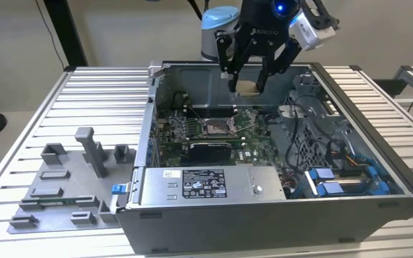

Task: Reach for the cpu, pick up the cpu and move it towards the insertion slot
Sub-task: 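Pick up the cpu and move it towards the insertion slot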

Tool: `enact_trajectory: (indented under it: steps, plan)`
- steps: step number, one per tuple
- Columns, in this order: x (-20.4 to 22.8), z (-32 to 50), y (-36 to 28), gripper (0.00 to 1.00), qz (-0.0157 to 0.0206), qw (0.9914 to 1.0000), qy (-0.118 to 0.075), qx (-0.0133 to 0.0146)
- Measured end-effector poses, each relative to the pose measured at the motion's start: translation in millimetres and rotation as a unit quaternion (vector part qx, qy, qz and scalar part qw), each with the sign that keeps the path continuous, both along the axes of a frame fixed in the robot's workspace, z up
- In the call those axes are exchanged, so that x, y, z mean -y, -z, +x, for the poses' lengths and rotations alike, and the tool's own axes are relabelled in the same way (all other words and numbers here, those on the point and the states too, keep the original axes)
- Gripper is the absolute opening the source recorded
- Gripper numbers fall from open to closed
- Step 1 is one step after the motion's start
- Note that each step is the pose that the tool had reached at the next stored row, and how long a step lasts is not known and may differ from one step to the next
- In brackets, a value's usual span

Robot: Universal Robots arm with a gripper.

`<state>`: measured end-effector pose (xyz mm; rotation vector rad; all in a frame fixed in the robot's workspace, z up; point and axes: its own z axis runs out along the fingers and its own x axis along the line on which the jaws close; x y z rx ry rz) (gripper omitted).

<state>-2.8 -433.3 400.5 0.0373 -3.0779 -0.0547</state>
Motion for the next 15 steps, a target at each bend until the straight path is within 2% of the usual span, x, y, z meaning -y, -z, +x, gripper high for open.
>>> enact_trajectory:
  steps: [15]
  plan:
    - [-20.3,0.0,0.5,0.0,0.0,1.0,0.0,-0.0026]
